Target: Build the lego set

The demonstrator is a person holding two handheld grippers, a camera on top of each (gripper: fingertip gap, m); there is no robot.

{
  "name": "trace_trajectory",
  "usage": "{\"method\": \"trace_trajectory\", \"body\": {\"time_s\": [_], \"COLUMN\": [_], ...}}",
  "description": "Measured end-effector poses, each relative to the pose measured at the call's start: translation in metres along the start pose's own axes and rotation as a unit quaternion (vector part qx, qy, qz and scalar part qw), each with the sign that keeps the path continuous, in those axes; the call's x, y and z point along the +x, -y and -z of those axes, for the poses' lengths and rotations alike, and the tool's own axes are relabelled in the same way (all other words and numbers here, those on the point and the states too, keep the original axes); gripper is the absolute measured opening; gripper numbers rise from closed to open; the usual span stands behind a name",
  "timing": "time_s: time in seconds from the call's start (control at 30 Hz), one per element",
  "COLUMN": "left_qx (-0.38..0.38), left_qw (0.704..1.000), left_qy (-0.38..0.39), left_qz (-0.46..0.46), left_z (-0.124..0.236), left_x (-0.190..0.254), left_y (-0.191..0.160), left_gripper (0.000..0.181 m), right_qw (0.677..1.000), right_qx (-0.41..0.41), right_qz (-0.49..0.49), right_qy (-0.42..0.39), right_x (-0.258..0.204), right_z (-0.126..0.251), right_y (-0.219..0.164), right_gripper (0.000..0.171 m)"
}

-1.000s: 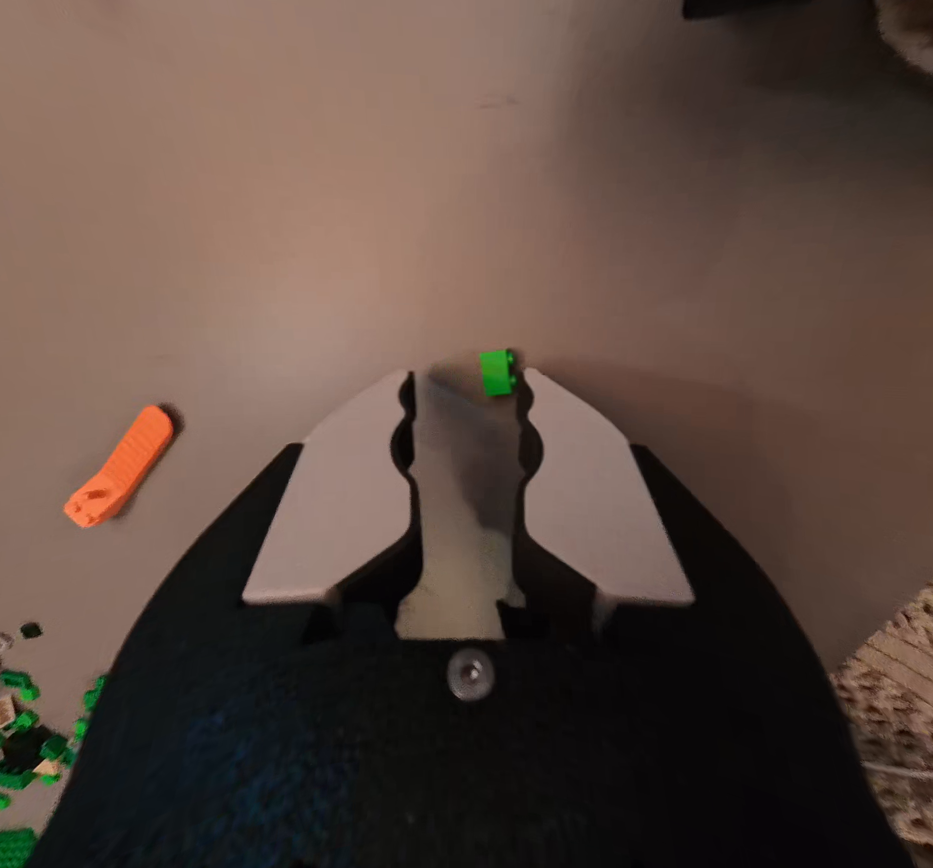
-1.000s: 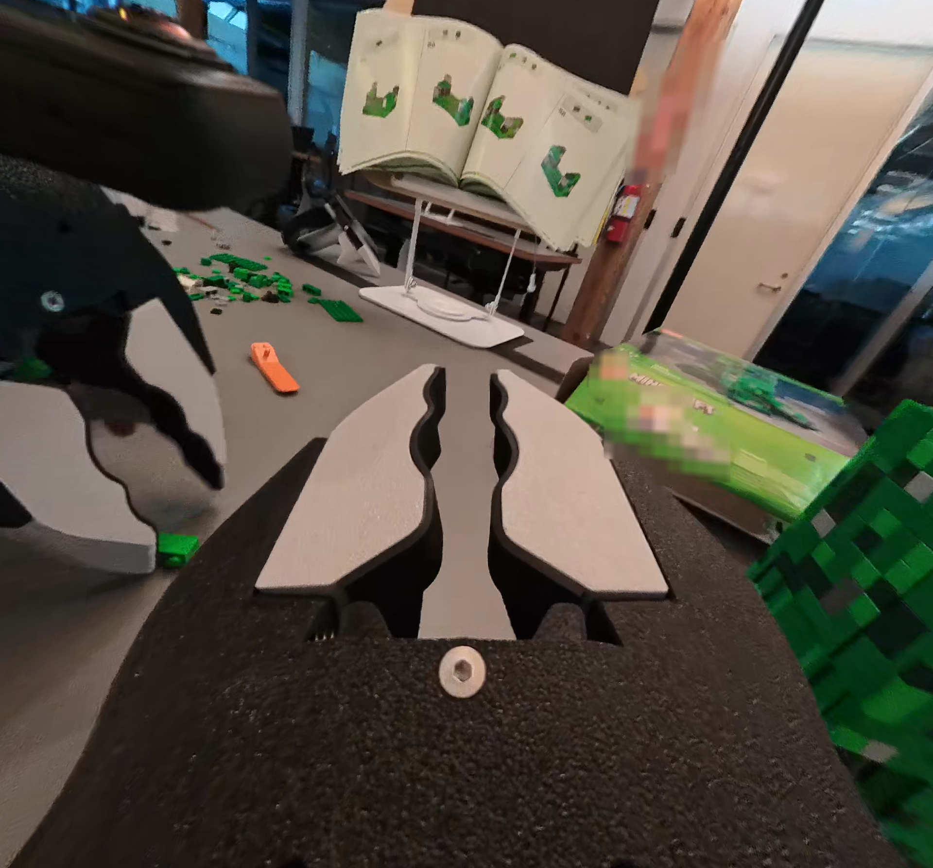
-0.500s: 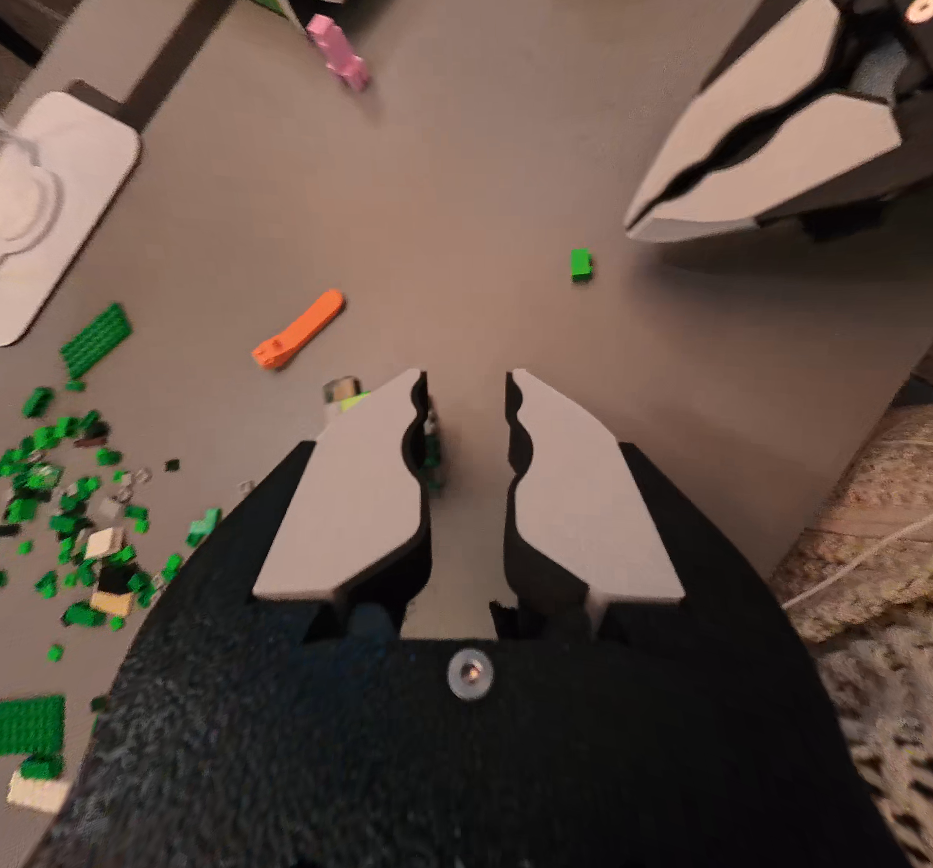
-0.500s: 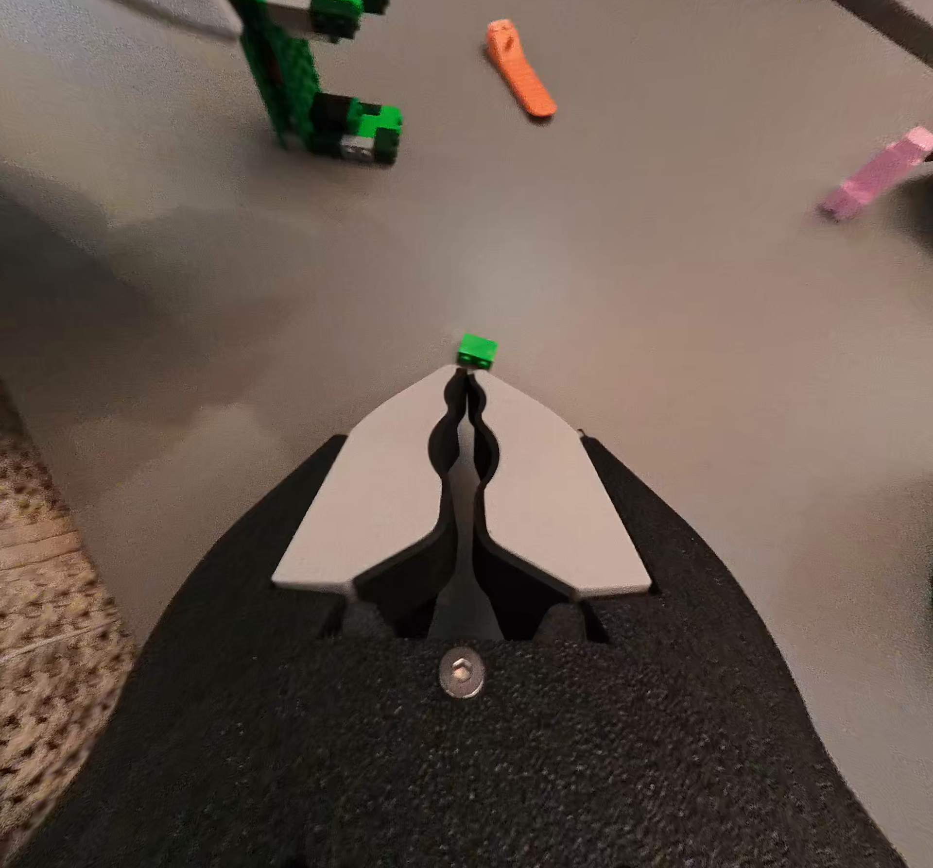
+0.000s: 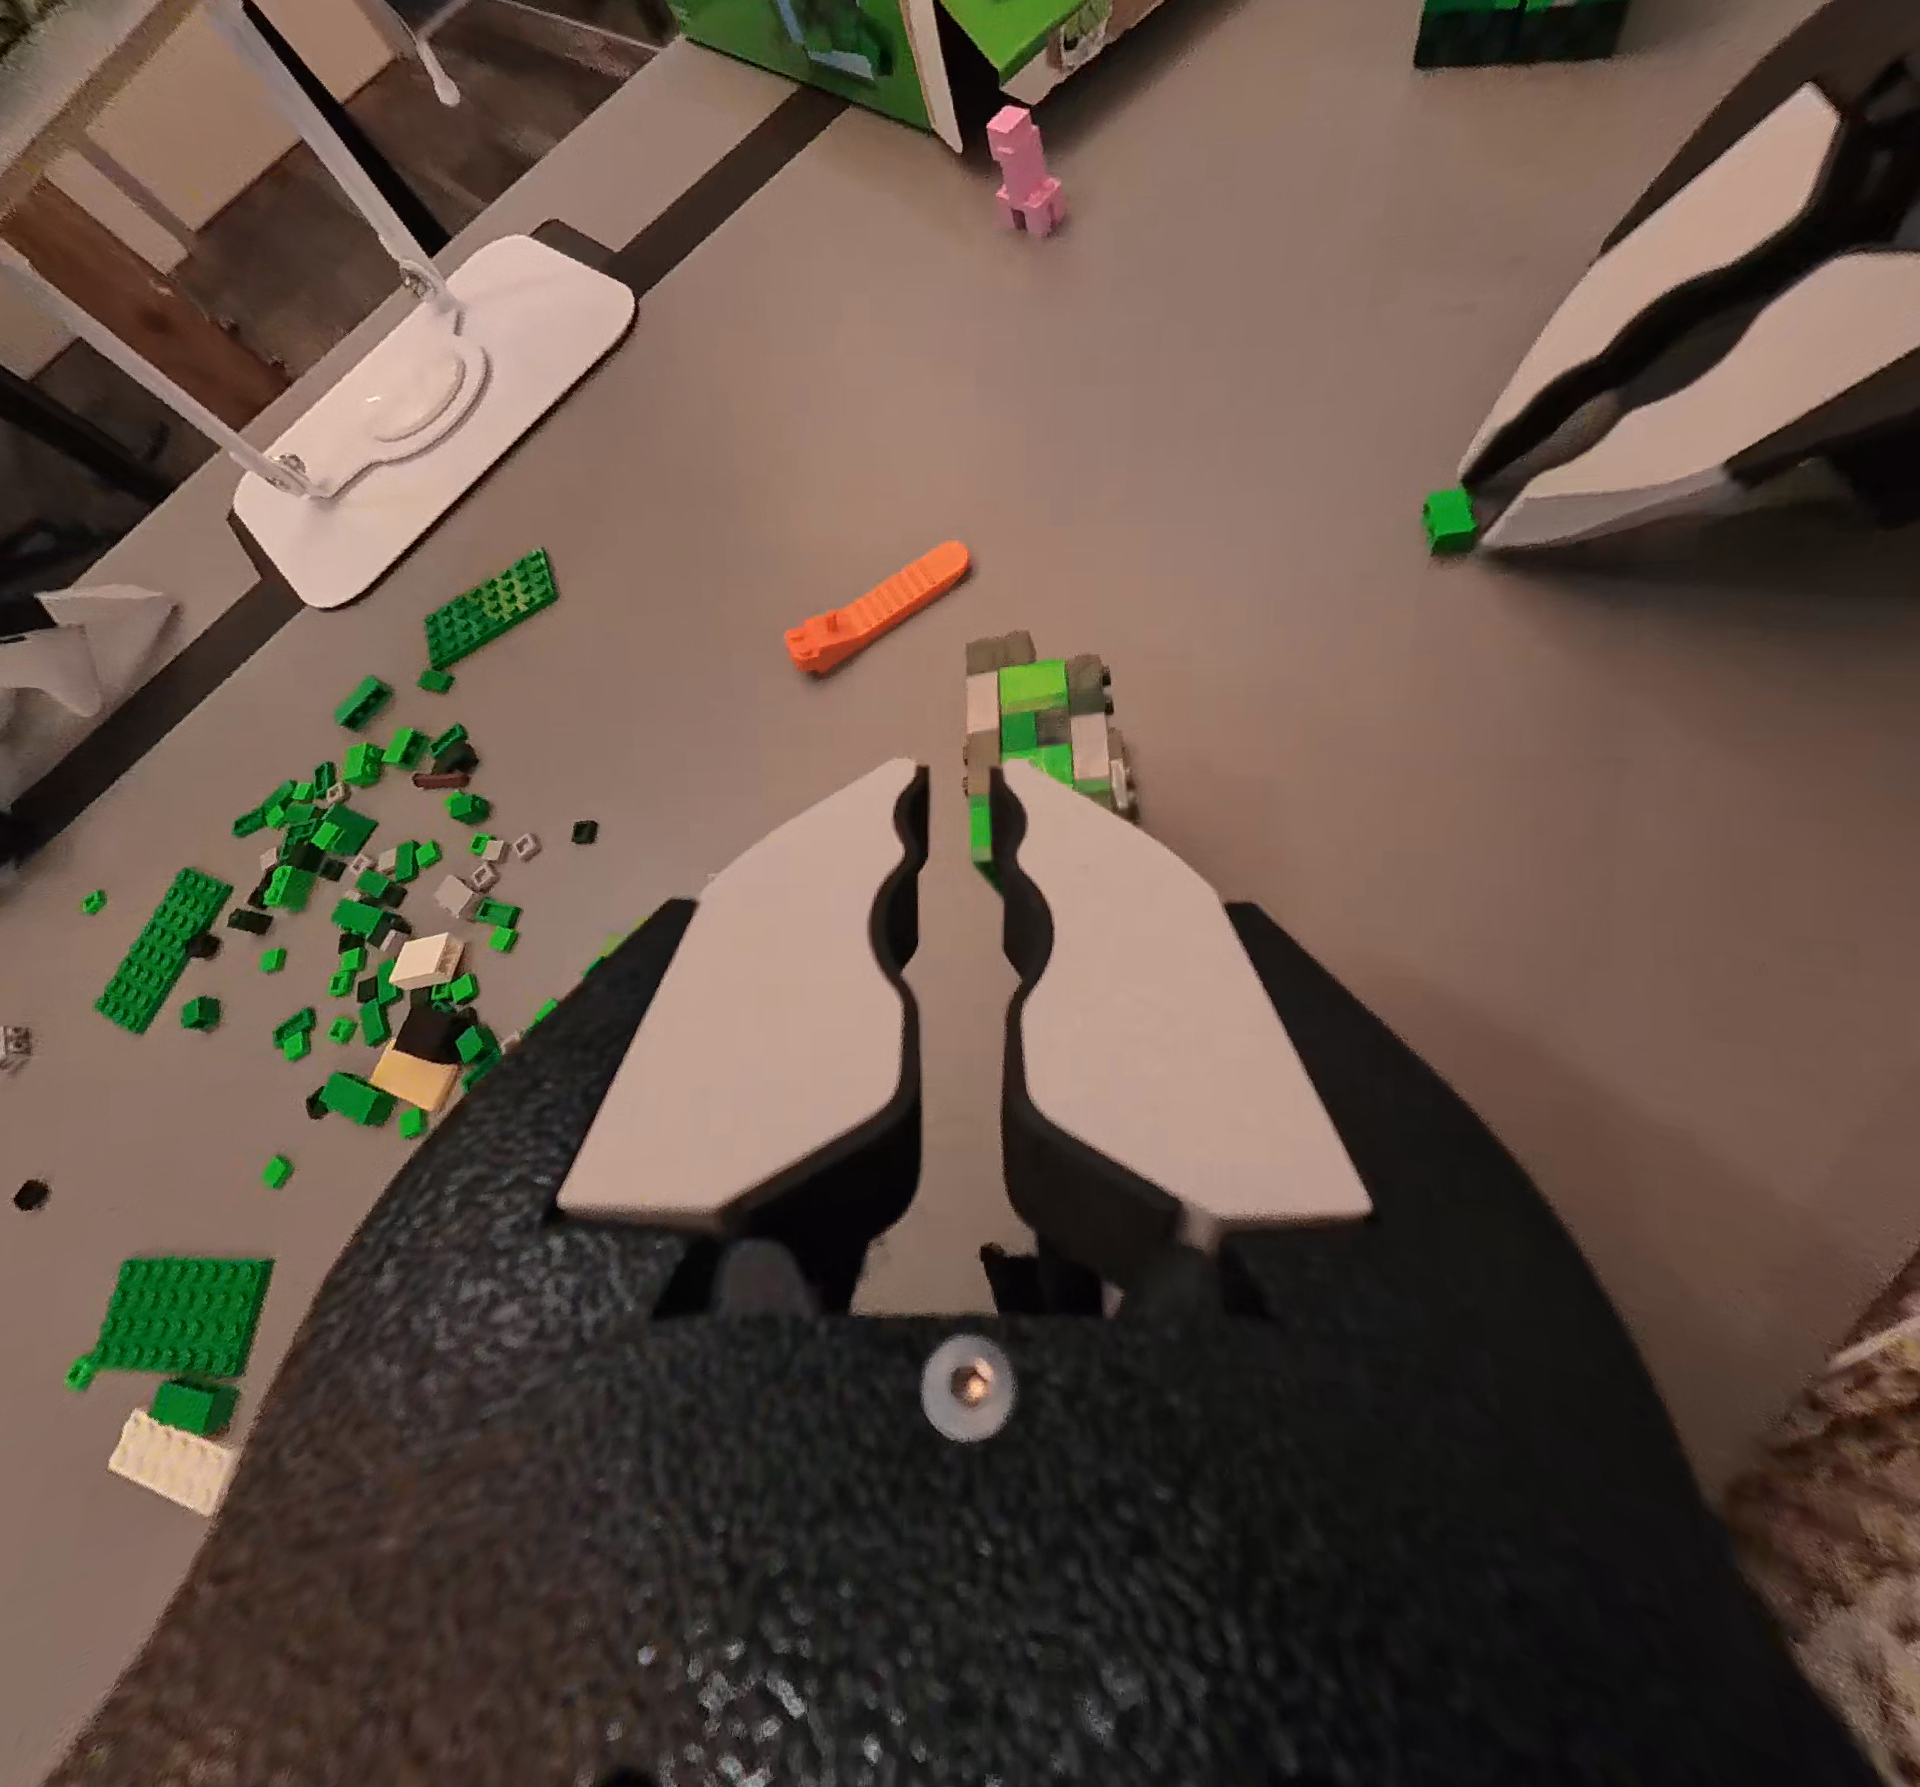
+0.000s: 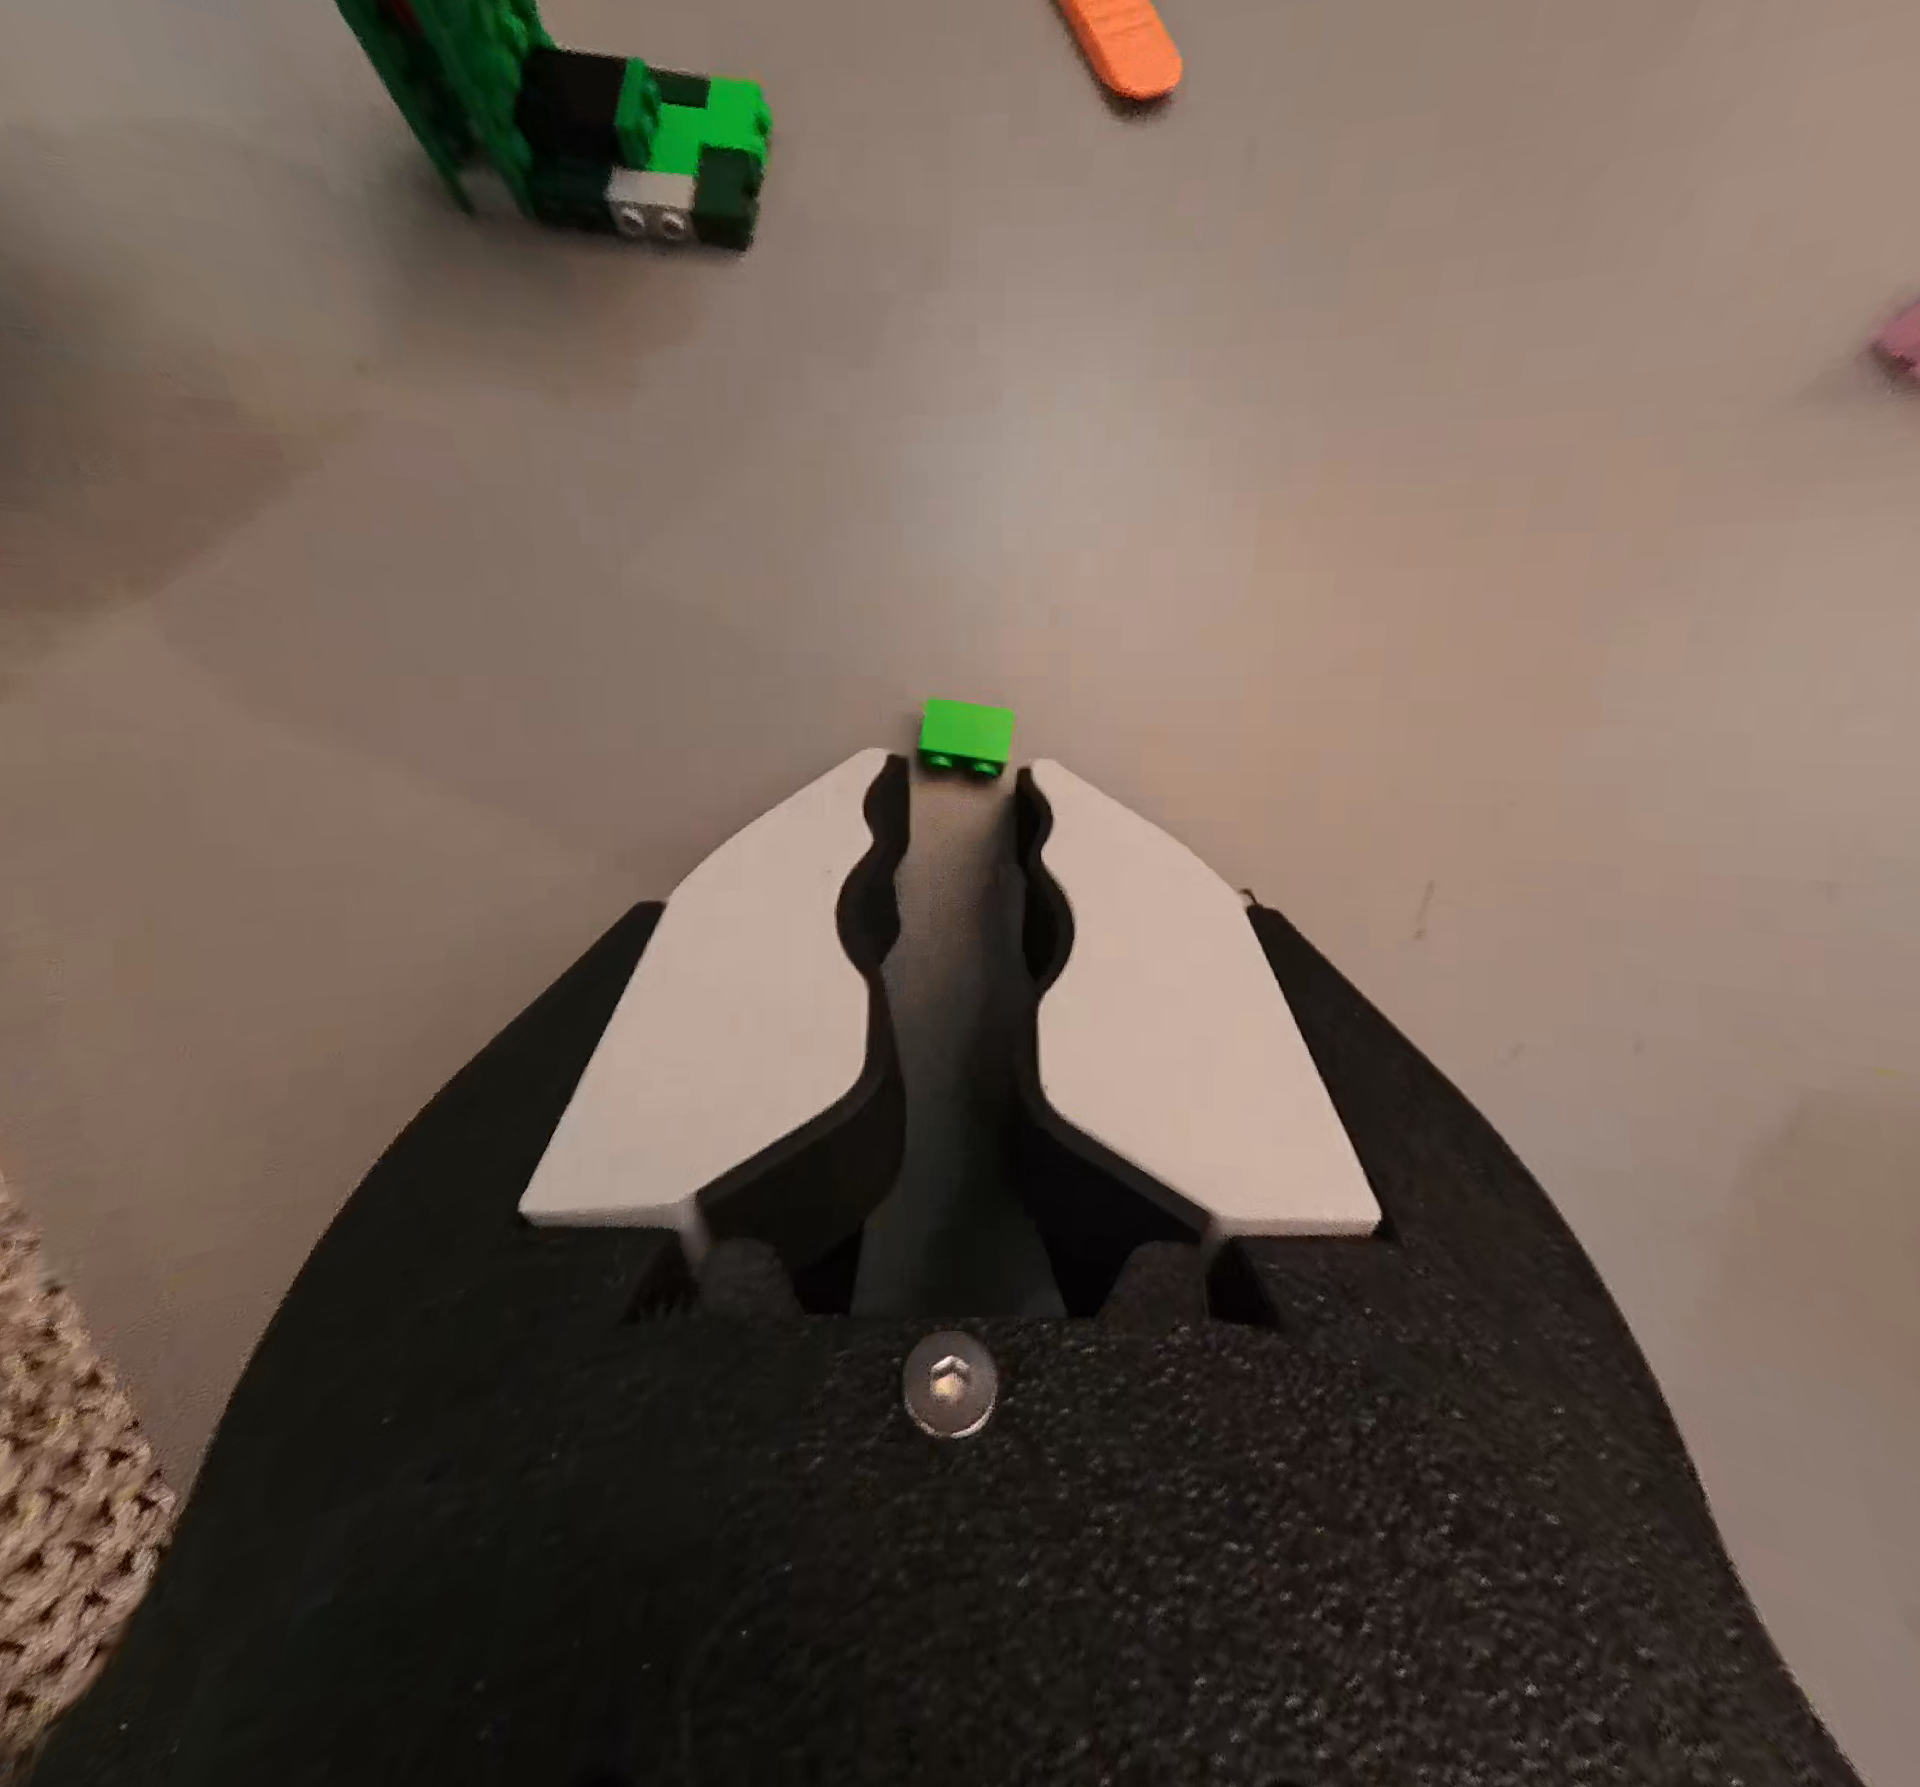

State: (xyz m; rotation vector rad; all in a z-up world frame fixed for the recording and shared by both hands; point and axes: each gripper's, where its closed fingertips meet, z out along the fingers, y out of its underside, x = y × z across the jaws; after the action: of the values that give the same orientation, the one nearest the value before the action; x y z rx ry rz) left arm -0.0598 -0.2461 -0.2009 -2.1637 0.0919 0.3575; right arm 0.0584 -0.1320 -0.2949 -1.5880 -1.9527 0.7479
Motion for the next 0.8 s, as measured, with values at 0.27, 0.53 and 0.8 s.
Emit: {"method": "trace_trajectory", "body": {"time_s": [0.27, 0.53, 0.8], "left_qx": [0.011, 0.014, -0.001], "left_qw": [0.999, 0.996, 0.998], "left_qy": [-0.030, -0.085, -0.066], "left_qz": [0.035, 0.039, -0.014], "left_z": [-0.005, -0.023, -0.045], "left_x": [0.007, 0.024, 0.016], "left_y": [-0.017, -0.020, -0.026], "left_gripper": [0.034, 0.083, 0.063], "right_qw": [0.999, 0.998, 0.983], "right_qx": [0.002, 0.023, 0.099], "right_qz": [-0.012, 0.020, 0.121], "right_qy": [0.034, 0.061, 0.101], "right_x": [0.000, -0.009, -0.021], "right_z": [-0.002, -0.003, 0.008], "right_y": [0.006, 0.021, 0.063], "right_gripper": [0.029, 0.016, 0.016]}}
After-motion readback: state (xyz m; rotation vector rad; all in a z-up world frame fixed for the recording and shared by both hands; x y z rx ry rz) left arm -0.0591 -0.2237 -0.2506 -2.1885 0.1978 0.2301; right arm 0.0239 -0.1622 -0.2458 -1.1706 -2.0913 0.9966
